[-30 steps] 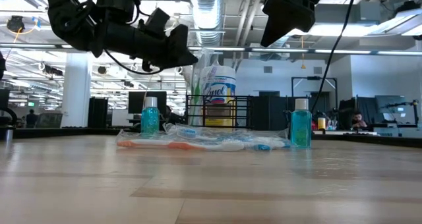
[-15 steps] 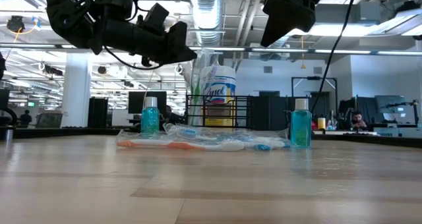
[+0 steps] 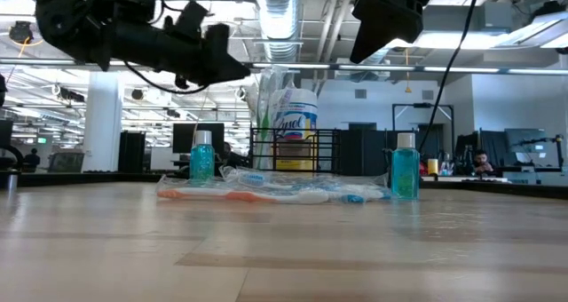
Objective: Pick & Place toothbrushing station
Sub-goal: Put the blue mouthwash bottle into the black wire organizer
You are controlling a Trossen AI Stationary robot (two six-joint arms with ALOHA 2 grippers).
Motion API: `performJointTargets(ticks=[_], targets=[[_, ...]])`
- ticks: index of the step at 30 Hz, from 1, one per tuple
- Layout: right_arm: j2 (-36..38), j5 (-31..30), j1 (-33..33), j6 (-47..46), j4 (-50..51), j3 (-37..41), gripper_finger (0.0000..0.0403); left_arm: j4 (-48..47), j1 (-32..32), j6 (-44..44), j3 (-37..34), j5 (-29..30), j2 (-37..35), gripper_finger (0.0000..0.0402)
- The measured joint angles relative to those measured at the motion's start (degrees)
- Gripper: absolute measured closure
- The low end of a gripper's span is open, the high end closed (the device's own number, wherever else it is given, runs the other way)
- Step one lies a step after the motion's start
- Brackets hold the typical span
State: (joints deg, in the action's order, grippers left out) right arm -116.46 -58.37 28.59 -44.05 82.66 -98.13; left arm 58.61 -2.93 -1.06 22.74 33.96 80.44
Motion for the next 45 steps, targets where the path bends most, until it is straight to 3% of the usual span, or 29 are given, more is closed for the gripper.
performJointTargets(ticks=[7, 14, 19, 29, 45], targets=[[-0.02, 0.00, -0.60, 0.04, -0.69, 0.00, 0.0276, -1.14, 4.55, 0.04, -5.11, 0.14, -5.36, 0.0321], [-0.02, 0.02, -0.62, 0.04, -0.98, 0.00, 0.0276, -2.68, 9.13, 4.65, -8.81, 0.04, -6.18, 0.0321], [-0.02, 0.02, -0.62, 0.04, -1.03, 0.00, 0.0276, -8.95, 11.37, 10.21, -9.51, 0.11, -6.18, 0.0321], [-0.02, 0.02, -0.62, 0.04, -1.05, 0.00, 0.0276, -13.05, 13.39, 10.66, -9.51, 0.18, -6.18, 0.0318], [-0.02, 0.04, -0.60, 0.04, -1.16, 0.00, 0.0276, -17.55, 13.36, 12.34, -9.47, 3.35, -6.16, 0.0217]])
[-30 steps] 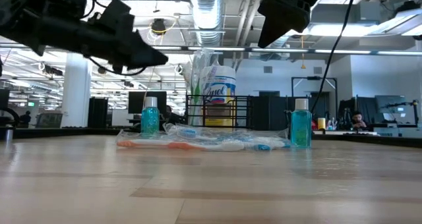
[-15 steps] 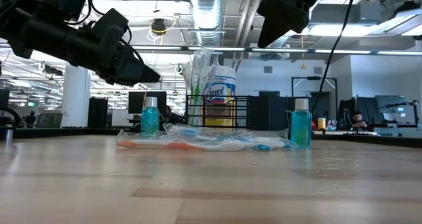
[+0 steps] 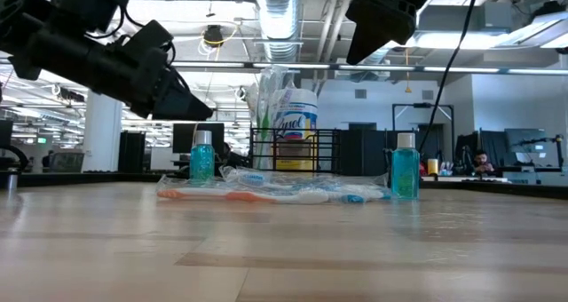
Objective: Pick & Place toothbrushing station
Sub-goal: Put the blue mouthwash bottle into the black wire organizer
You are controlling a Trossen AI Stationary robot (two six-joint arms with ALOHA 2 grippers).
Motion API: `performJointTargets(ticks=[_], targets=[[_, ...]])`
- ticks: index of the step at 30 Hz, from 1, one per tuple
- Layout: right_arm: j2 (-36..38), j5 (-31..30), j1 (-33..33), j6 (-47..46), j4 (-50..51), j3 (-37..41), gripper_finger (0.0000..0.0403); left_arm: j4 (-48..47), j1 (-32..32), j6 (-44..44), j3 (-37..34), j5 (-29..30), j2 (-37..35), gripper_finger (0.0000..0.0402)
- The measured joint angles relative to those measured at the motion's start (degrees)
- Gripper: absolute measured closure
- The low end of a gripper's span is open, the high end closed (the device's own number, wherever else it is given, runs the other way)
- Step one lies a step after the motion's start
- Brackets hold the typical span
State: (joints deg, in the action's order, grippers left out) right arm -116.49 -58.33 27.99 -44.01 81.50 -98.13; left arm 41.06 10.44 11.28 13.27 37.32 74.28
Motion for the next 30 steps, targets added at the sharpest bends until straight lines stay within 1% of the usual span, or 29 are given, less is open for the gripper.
performJointTargets(ticks=[6, 13, 19, 30], targets=[[0.00, 0.03, 0.00, 0.00, -0.23, 0.00, 0.0276, -0.23, 0.00, 0.49, 0.01, 1.27, 0.00, 0.0205], [0.00, 0.20, 0.00, 0.00, -0.33, 0.00, 0.0276, -5.24, 0.00, 6.65, 0.01, 1.27, 0.00, 0.0203], [0.00, 0.20, 0.00, 0.00, -0.36, 0.00, 0.0276, -5.67, 0.00, 7.66, 0.01, 0.90, 0.13, 0.0202], [0.00, 0.44, 0.00, -0.01, -0.40, 0.00, 0.0276, -5.14, 0.13, 12.00, 0.05, 0.20, 7.45, 0.0203]])
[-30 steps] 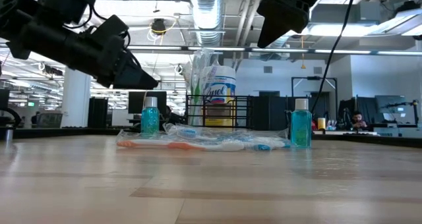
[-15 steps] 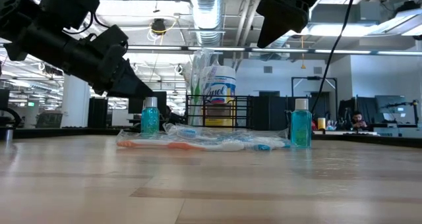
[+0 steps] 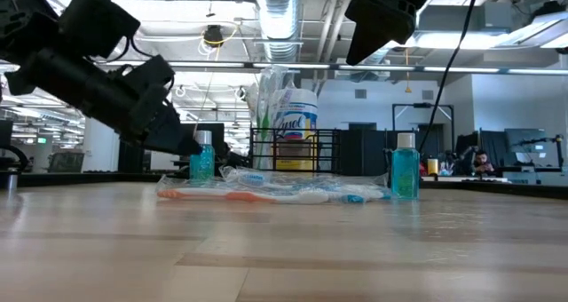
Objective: Pick & Place toothbrushing station
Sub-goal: Put the blue mouthwash bottle into the black wire organizer
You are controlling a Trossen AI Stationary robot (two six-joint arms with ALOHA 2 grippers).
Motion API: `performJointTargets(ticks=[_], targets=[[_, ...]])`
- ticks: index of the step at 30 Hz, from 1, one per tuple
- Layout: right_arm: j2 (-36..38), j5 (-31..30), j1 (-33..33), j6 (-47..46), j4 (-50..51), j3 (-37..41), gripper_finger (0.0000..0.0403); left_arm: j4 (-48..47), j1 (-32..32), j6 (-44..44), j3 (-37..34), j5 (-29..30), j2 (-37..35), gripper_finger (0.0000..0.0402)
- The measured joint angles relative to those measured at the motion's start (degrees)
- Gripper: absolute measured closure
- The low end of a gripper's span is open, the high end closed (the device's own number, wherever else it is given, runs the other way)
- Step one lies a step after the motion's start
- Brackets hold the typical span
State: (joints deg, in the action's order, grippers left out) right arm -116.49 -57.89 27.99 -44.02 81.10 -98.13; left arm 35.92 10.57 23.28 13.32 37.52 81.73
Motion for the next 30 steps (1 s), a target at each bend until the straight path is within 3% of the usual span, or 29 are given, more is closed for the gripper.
performJointTargets(ticks=[30], targets=[[0.00, 0.00, -0.01, 0.32, -0.79, 0.00, 0.0276, 15.08, -0.04, 2.90, 1.79, 4.34, 18.43, 0.0211]])
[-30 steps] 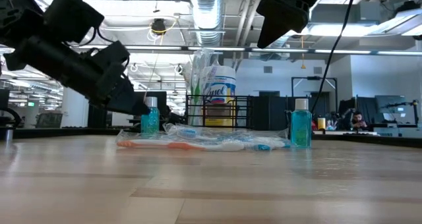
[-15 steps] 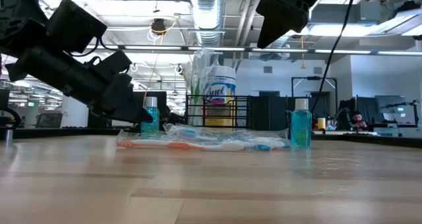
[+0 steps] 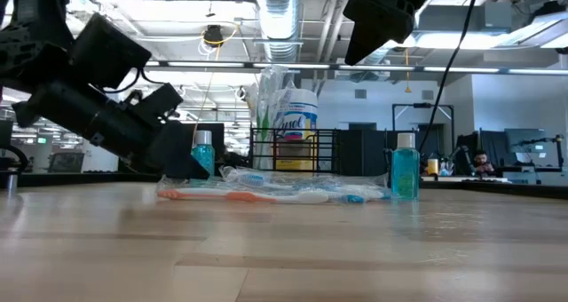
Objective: Pick & Place toothbrushing station
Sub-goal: Put the blue mouthwash bottle into the black wire organizer
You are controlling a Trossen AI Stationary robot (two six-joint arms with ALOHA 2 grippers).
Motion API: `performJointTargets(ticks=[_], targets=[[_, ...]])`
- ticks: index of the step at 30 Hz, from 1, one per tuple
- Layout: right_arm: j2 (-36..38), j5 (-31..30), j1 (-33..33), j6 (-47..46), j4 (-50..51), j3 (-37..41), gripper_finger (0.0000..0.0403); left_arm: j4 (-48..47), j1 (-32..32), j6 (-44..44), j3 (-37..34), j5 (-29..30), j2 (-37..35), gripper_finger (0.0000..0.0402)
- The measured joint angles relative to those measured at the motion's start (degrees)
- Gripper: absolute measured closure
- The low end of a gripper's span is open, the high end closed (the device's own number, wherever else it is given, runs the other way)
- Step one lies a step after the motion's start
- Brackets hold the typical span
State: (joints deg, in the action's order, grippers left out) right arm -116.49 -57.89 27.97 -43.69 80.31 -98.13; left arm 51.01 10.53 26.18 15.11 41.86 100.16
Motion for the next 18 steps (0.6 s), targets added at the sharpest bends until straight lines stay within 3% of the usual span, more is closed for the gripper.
performJointTargets(ticks=[13, 18], targets=[[0.00, 0.00, -0.01, 0.17, -0.02, 0.00, 0.0276, 0.63, -0.07, 0.23, 2.54, 2.48, 5.26, 0.0212], [0.00, 0.00, 0.01, 0.17, -0.02, 0.00, 0.0276, 0.79, -0.06, 0.21, 2.54, 2.74, 5.24, 0.0242]])
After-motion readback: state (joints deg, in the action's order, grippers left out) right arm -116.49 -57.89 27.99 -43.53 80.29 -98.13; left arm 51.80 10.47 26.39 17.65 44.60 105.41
